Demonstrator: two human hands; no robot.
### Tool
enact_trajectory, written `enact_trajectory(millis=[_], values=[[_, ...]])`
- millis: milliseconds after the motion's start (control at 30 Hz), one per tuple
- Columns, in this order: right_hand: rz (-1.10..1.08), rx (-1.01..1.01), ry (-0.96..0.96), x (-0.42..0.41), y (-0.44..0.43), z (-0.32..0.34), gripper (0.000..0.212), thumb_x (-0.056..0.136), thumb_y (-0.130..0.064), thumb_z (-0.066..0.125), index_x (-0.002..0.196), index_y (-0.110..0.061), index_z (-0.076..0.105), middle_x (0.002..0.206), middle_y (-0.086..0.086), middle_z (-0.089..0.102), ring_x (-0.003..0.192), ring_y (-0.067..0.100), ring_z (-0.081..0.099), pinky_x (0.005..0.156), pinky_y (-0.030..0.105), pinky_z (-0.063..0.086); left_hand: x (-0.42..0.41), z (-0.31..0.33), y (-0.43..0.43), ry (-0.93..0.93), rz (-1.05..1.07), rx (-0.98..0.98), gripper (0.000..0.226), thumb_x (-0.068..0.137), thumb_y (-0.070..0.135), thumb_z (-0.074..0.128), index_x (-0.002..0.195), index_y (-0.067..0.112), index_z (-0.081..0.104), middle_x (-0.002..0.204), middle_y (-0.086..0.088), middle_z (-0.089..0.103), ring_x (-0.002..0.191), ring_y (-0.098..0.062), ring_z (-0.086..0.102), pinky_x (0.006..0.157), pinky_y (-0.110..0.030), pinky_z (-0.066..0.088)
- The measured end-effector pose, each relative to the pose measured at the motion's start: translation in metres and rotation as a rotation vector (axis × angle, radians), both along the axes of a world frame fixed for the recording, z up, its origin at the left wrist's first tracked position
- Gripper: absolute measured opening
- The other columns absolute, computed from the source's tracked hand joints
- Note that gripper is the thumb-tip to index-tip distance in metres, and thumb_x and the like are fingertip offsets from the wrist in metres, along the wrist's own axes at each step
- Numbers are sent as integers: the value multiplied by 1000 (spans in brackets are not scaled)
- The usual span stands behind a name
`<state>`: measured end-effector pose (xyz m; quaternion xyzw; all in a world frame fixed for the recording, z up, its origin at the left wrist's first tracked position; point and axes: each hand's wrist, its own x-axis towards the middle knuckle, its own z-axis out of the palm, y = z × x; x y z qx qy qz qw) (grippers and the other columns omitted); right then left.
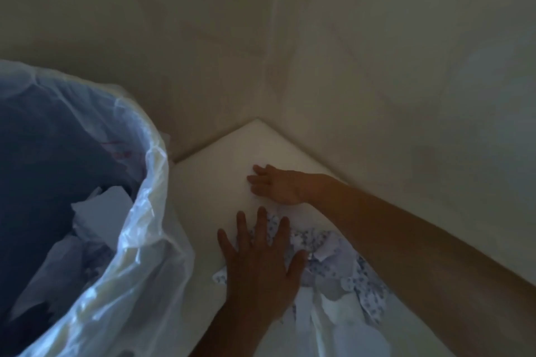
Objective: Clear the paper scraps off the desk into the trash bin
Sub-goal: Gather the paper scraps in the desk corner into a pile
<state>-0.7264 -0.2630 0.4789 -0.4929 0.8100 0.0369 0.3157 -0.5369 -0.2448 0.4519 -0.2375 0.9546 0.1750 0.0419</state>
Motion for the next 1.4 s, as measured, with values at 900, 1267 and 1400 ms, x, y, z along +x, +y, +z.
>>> enact_trajectory(millis=[900, 1267, 1400], values=[[-498, -124, 27, 105, 282, 0, 115, 54, -88, 56, 147, -52, -2, 161, -17, -10, 150, 13, 0, 119, 53, 16, 30, 0, 28, -18, -334, -99, 117, 55, 99, 13, 153, 38, -10, 158, -10, -34, 149, -44, -5, 110, -68, -8], [-416, -315, 131, 164, 233, -23, 96, 77, -47, 71, 152, -34, 13, 163, 4, 6, 148, 28, 14, 115, 55, 25, 58, 4, 26, -114, -377, -80, 148, 50, 87, 61, 149, 22, -27, 165, -13, -17, 149, -45, 4, 112, -70, 10], [-593, -471, 54, 184, 250, 4, 102, 77, -38, 72, 146, -53, -1, 163, -9, -10, 150, 24, 0, 114, 64, 11, 68, 8, 20, -85, -380, -24, 151, 46, 87, 64, 145, 28, -34, 163, -11, -23, 149, -43, -9, 110, -72, 7]])
